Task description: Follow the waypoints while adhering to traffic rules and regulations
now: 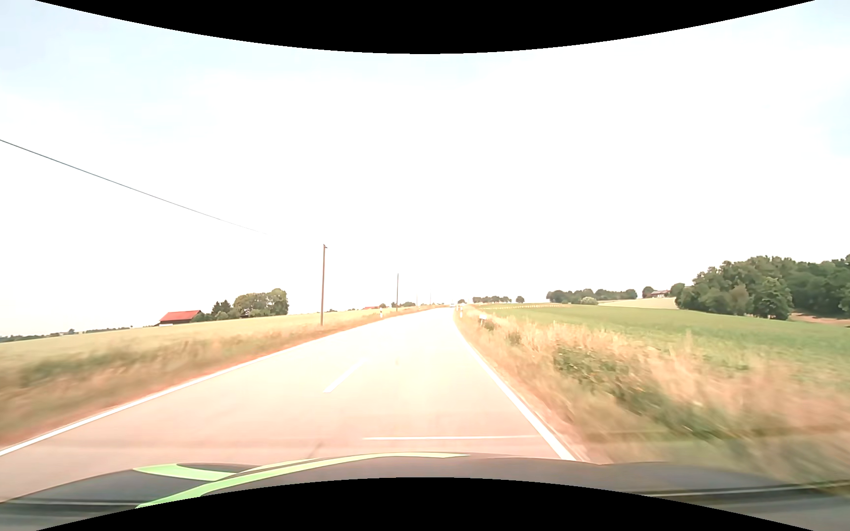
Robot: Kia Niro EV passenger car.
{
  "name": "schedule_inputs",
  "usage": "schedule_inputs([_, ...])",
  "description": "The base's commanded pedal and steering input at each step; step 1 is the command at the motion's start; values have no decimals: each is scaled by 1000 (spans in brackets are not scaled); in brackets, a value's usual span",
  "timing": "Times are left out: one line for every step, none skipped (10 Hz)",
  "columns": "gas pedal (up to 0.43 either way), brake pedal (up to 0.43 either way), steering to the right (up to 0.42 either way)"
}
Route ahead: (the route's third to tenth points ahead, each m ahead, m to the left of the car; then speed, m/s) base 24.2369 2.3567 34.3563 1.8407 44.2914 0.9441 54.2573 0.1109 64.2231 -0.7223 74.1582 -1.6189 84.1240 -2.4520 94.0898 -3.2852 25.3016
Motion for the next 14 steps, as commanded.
schedule_inputs([248, 0, 12])
schedule_inputs([248, 0, 12])
schedule_inputs([240, 0, 12])
schedule_inputs([240, 0, 12])
schedule_inputs([240, 0, 12])
schedule_inputs([240, 0, 13])
schedule_inputs([240, 0, 12])
schedule_inputs([228, 0, 12])
schedule_inputs([228, 0, 11])
schedule_inputs([220, 0, 10])
schedule_inputs([209, 0, 9])
schedule_inputs([197, 0, 8])
schedule_inputs([189, 0, 7])
schedule_inputs([177, 0, 5])
